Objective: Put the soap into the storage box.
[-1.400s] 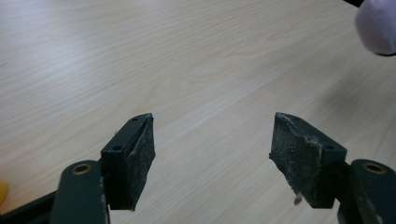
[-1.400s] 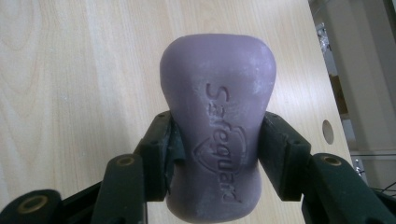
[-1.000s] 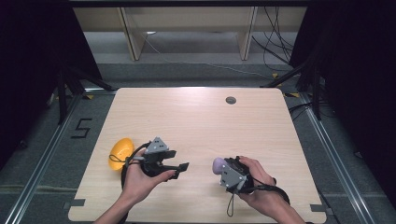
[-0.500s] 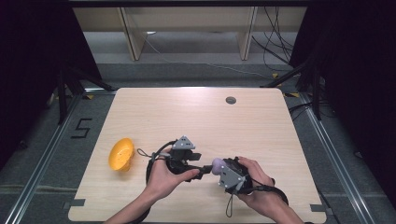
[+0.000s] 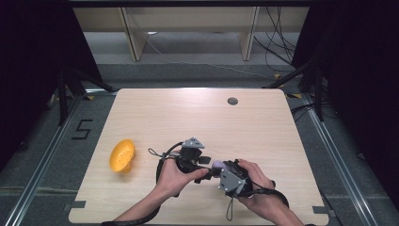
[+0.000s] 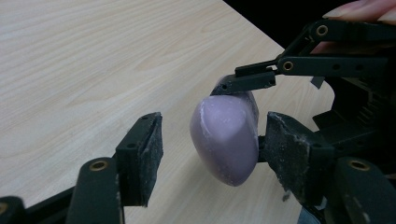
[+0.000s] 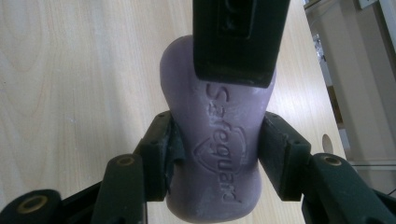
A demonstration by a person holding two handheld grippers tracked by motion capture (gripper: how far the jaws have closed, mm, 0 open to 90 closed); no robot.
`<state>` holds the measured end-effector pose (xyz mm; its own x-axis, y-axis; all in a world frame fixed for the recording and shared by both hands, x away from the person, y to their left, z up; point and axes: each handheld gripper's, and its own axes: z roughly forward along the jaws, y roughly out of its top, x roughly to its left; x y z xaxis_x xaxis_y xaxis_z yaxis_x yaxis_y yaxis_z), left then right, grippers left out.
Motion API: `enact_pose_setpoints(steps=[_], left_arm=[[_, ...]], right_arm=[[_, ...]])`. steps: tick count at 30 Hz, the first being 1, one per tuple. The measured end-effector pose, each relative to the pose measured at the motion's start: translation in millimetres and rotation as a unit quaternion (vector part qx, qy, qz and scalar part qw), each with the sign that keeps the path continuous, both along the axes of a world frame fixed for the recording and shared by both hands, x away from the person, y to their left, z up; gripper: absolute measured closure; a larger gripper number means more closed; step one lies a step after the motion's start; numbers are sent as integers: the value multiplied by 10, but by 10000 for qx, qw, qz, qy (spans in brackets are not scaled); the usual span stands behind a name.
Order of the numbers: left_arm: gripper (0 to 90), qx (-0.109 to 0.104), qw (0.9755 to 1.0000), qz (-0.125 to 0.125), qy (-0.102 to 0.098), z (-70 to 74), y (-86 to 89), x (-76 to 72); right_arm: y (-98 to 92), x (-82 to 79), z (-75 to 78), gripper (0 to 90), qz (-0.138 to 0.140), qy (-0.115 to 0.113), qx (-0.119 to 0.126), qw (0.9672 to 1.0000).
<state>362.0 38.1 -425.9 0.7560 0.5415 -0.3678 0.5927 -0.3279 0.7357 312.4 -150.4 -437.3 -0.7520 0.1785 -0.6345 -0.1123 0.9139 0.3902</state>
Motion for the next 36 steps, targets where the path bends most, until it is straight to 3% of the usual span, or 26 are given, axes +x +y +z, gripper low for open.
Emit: enact_pose_setpoints(steps=[6, 21, 30, 31, 36], left_arm=[[374, -27, 10000, -45, 32, 7, -17, 20], [409, -76, 9997, -72, 238, -44, -44, 36], [460, -151, 9992, -105, 341, -46, -57, 47], [472, -171, 9991, -110, 368, -49, -63, 51], [504, -229, 9986, -137, 447, -54, -72, 61]], right_arm=[[18, -33, -10, 505, -171, 139, 88, 9997], [27, -42, 0, 505, -165, 37, 136, 9998], [36, -47, 15, 505, -119, -10, 179, 9998], [43, -26, 28, 505, 66, -61, 112, 9999], [51, -37, 25, 505, 69, -48, 137, 9999]])
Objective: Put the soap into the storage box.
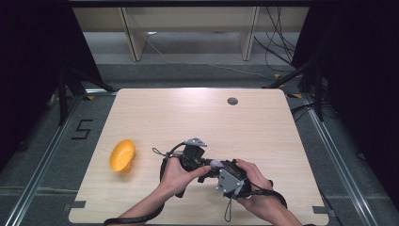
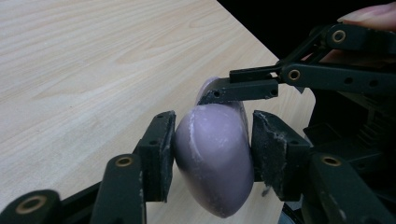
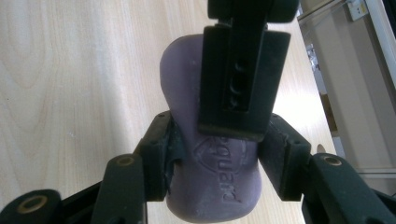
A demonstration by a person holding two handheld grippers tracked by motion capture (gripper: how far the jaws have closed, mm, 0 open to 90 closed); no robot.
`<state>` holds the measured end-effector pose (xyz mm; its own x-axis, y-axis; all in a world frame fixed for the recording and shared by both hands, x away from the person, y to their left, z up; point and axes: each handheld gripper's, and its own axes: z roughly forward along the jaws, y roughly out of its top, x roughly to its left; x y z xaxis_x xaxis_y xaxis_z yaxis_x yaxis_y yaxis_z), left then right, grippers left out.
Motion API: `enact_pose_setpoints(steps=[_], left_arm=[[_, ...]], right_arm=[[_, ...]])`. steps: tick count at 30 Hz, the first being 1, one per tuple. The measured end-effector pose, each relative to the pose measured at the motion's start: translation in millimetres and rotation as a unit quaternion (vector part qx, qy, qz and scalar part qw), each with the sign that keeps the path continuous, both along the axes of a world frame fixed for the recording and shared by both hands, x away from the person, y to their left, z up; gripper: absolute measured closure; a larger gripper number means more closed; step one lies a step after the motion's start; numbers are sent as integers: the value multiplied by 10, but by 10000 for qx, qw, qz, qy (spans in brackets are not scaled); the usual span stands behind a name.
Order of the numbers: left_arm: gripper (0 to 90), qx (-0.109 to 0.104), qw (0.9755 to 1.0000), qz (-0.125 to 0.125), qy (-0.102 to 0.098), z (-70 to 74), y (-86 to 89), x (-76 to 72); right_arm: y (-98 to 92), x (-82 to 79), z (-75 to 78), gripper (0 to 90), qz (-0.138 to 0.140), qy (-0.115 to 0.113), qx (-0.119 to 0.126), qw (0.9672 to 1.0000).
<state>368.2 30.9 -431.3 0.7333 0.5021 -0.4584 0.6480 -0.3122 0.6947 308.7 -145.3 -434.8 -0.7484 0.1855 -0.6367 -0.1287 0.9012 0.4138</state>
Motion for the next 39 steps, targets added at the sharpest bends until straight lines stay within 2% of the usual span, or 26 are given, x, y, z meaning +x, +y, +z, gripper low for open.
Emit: enact_pose_setpoints(steps=[9, 11, 17, 20, 23, 26, 28, 30, 31, 34, 35, 36, 37, 38, 39], left_arm=[[526, -67, 9999, 87, 104, 14, 4, 7], [548, -164, 9995, 86, 244, 13, 25, 19], [573, -110, 9998, 113, 151, 30, 25, 3], [577, -78, 9998, 88, 140, 36, 24, 4], [582, -133, 9998, 107, 51, 34, 21, 1], [584, -57, 9999, 106, -39, 26, 19, 5], [586, 78, 9995, 146, -251, 24, 21, -6], [587, 61, 9995, 133, -283, 29, 25, -10], [588, 75, 9990, 174, -412, 51, 30, -24], [588, 134, 9985, 157, -515, 73, 37, -27], [589, 252, 9975, 217, -623, 94, 47, -33], [589, 272, 9972, 174, -677, 100, 56, -30], [589, 272, 9972, 174, -677, 100, 56, -30], [589, 320, 9965, 185, -754, 111, 72, -34], [589, 320, 9965, 185, -754, 111, 72, -34]], right_arm=[[2, -11, 11, 505, -25, -85, 49, 9999], [8, -7, 2, 503, -2, -74, 29, 10000], [14, 3, 1, 500, 88, -156, -90, 9998], [17, 7, 2, 496, 75, -93, -58, 9999], [13, 18, 3, 482, 119, -137, -49, 9998], [16, 21, 2, 400, 87, -110, -31, 9999], [17, 21, -8, 354, 5, -141, 35, 9999], [-1, 31, -14, 326, -9, -170, -39, 9998], [-8, 28, -18, 322, -66, -174, -47, 9998], [-22, 29, -15, 313, -73, -204, -61, 9997], [-28, 25, -8, 309, -71, -219, -81, 9997], [-32, 23, -1, 308, -55, -199, -92, 9997], [-32, 23, -1, 308, -55, -199, -92, 9997], [-54, -1, 1, 308, -193, -123, -84, 9997], [-63, 5, 1, 308, -146, -181, -42, 9997]])
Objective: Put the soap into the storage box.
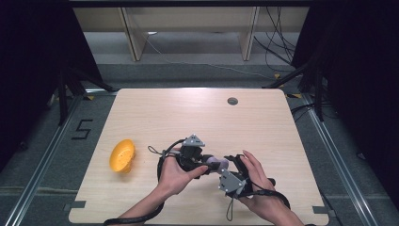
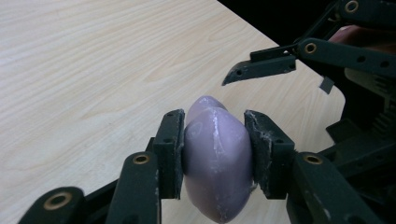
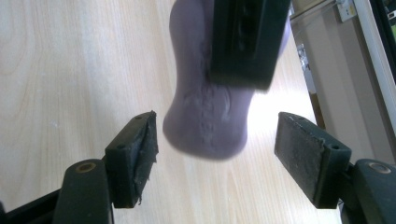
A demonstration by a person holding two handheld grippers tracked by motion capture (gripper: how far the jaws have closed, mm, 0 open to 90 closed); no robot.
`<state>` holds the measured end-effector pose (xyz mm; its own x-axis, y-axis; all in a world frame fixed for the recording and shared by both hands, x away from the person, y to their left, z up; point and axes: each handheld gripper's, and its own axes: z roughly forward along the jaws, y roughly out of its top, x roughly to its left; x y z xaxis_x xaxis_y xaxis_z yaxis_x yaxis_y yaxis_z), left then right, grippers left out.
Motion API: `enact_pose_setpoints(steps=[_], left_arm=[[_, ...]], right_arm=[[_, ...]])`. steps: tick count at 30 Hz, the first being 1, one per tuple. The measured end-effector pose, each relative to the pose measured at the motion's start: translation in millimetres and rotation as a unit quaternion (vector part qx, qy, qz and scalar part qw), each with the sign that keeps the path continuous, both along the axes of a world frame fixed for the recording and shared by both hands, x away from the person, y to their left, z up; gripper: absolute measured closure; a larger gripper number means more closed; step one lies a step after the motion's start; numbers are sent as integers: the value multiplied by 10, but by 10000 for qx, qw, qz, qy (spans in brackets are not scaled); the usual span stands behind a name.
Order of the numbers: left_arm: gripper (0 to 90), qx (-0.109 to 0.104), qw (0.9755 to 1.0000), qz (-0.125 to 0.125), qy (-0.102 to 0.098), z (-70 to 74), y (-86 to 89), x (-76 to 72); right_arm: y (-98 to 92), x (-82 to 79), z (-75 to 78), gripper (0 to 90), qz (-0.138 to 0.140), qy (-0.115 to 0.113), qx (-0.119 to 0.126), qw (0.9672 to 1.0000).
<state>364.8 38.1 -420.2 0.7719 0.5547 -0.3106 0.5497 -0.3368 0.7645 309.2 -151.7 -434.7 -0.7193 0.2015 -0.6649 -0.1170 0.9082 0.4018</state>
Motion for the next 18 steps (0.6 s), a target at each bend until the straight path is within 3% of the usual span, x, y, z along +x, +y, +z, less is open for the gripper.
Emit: enact_pose_setpoints(steps=[2, 8, 9, 11, 12, 14, 15, 16, 18], left_arm=[[590, 24, 10000, 29, -73, 9, 16, -6], [590, 148, 9996, 102, -238, 43, 70, -29], [590, 177, 9994, 83, -283, 47, 81, -26], [590, 211, 9992, 148, -305, 51, 86, -34], [590, 230, 9991, 98, -331, 55, 109, -26], [590, 246, 9990, 140, -336, 58, 118, -31], [590, 252, 9989, 135, -366, 60, 132, -30], [590, 268, 9988, 131, -380, 61, 138, -30], [590, 340, 9984, 176, -409, 68, 159, -38]], right_arm=[[-18, 12, 3, 308, 100, -27, -46, 9999], [-158, -2, -25, 311, -149, 140, 189, 9996], [-164, -18, -41, 313, -254, 236, 367, 9987], [-183, -16, -42, 314, -282, 244, 379, 9986], [-216, -32, -56, 315, -494, 339, 508, 9969], [-229, -11, -49, 315, -363, 284, 428, 9980], [-266, -26, -65, 316, -545, 362, 524, 9965], [-277, -12, -63, 316, -416, 342, 447, 9975], [-288, -28, -75, 317, -538, 405, 515, 9964]])
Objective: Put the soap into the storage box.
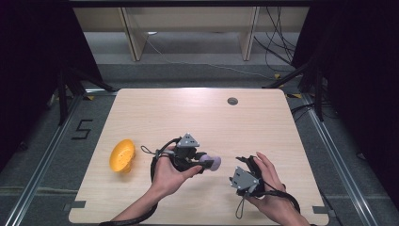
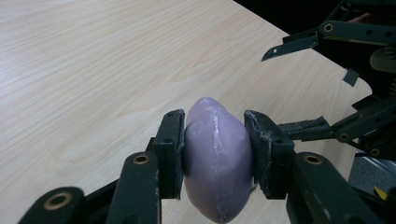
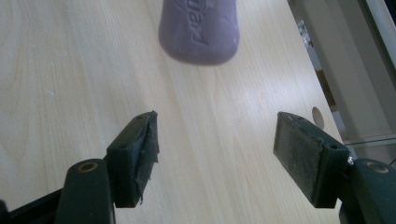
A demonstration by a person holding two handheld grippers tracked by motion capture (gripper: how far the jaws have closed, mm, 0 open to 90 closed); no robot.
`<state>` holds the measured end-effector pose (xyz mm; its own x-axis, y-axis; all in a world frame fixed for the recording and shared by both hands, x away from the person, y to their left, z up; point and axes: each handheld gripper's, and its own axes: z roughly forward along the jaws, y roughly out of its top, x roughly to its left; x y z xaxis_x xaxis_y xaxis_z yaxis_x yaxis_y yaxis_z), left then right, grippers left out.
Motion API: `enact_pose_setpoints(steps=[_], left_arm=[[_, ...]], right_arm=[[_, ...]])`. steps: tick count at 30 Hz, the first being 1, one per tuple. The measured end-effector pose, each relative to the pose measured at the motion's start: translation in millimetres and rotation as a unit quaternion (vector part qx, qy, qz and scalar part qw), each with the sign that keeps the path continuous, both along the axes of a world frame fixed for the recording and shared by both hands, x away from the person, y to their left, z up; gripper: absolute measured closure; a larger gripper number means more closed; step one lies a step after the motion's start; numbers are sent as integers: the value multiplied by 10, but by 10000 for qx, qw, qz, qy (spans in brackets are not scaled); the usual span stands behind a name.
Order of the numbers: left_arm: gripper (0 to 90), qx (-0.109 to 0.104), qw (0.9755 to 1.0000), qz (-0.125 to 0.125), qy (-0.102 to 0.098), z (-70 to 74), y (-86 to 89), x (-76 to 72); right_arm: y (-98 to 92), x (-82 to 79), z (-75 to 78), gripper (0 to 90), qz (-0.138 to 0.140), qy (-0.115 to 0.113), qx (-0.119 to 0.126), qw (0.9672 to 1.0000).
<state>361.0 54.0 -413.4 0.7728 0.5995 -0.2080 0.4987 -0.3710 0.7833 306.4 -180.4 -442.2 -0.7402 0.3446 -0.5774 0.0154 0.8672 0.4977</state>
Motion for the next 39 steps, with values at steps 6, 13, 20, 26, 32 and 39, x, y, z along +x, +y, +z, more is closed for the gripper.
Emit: enact_pose_setpoints(steps=[6, 13, 20, 26, 32, 39], left_arm=[[590, 3, 10000, 28, -51, 13, 83, 1], [590, 83, 9999, 86, -94, 24, 179, -4], [590, 127, 9996, 178, -161, 46, 289, -15], [590, 123, 9993, 294, -214, 52, 334, -25], [590, 196, 9990, 321, -241, 65, 422, -18], [590, 217, 9986, 400, -257, 66, 489, -24]], right_arm=[[-75, 12, -9, 320, -14, 41, 14, 10000], [-149, 16, -17, 319, -166, 129, 126, 9997], [-194, 15, -32, 320, -273, 168, 220, 9992], [-213, 2, -49, 319, -359, 274, 257, 9986], [-227, 18, -46, 319, -306, 254, 246, 9989], [-233, 20, -50, 319, -322, 267, 260, 9988]])
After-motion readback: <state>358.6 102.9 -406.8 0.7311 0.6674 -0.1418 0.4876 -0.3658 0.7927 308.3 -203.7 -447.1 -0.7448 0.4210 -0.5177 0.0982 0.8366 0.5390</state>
